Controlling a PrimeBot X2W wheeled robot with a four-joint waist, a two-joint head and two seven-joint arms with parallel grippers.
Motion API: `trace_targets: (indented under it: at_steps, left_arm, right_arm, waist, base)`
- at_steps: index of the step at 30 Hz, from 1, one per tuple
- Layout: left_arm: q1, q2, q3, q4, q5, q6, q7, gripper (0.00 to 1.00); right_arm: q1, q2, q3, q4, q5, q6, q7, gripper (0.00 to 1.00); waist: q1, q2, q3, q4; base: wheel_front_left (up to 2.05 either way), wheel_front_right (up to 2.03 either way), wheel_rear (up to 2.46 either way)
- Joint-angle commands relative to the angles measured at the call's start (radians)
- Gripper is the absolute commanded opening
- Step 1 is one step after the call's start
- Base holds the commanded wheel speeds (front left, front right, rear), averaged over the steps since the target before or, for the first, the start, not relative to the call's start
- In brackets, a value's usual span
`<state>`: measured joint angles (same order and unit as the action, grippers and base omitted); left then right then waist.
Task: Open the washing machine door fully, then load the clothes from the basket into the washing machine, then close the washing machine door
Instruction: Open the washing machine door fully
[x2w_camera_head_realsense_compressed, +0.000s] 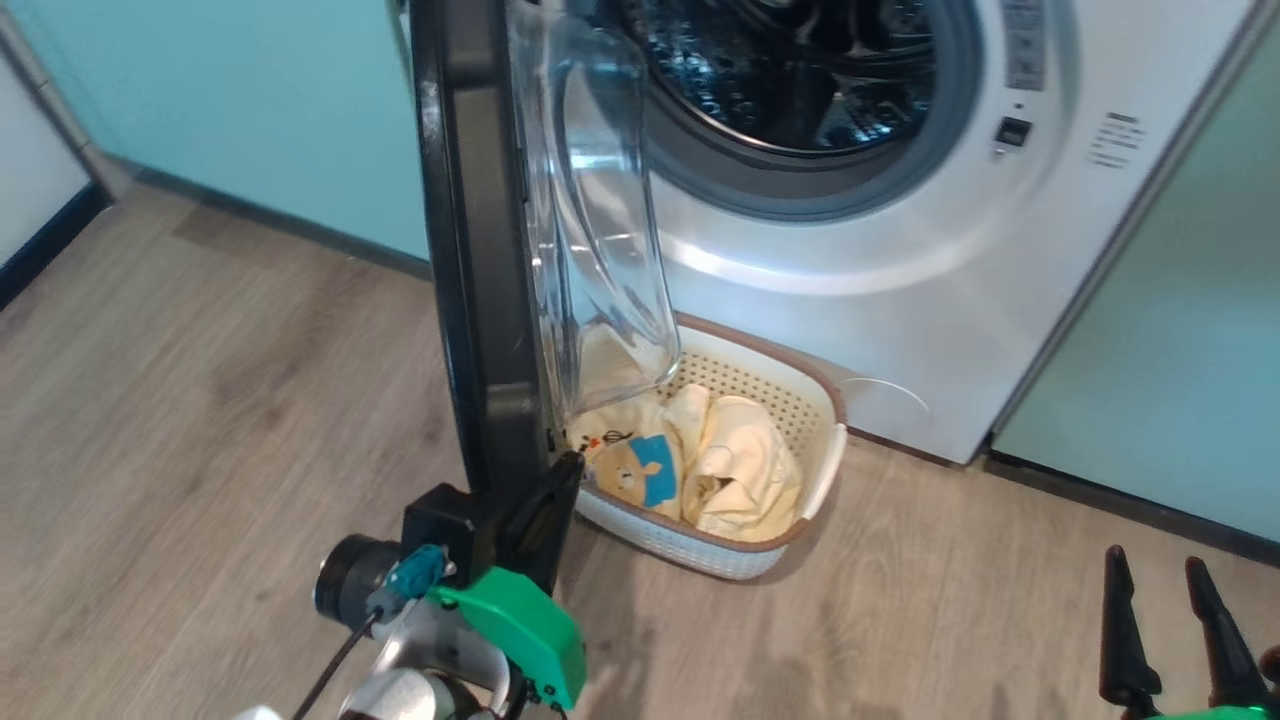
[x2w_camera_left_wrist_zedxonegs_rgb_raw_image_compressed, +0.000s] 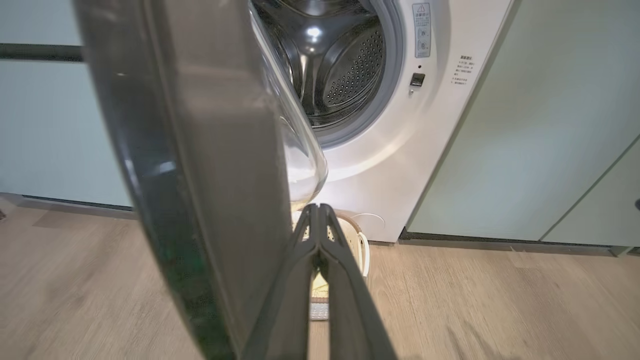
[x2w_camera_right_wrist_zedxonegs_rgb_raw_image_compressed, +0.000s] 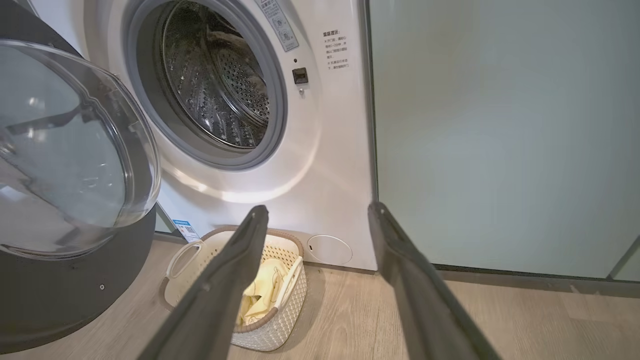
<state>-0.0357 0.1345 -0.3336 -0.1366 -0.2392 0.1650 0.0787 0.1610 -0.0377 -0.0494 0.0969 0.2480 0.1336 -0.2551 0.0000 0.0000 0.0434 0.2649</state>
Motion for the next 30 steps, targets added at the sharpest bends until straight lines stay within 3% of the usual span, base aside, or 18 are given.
trace_targets:
  at_steps: [1, 11, 22, 30]
  left_arm:
    - [-0.029, 0.014, 0.047, -0.036, 0.001, 0.01, -0.011, 0.0]
    - [-0.041, 0.033, 0.069, -0.032, -0.002, 0.016, -0.033, 0.0]
    - [-0.052, 0.059, 0.135, -0.008, -0.015, 0.046, -0.067, 0.0]
    - [-0.079, 0.09, 0.185, 0.067, -0.029, 0.043, -0.12, 0.0]
  right_arm:
    - [-0.025, -0.013, 0.019, -0.032, 0.005, -0.003, -0.007, 1.0]
    - [-0.036, -0.013, 0.02, -0.033, -0.002, -0.003, -0.007, 1.0]
    - [-0.042, -0.013, 0.011, -0.032, -0.007, -0.003, -0.007, 1.0]
    - [-0.049, -0.013, 0.006, -0.03, -0.012, -0.003, -0.007, 1.0]
  waist:
    - [0.0, 0.0, 0.002, 0.021]
    - [0.0, 0.0, 0.017, 0.094]
    - [0.0, 0.0, 0.019, 0.111]
    - [0.0, 0.0, 0.024, 0.116]
  base:
    - [0.0, 0.0, 0.0]
    - [0.0, 0.0, 0.0]
    - [0.0, 0.0, 0.0]
    - [0.0, 0.0, 0.0]
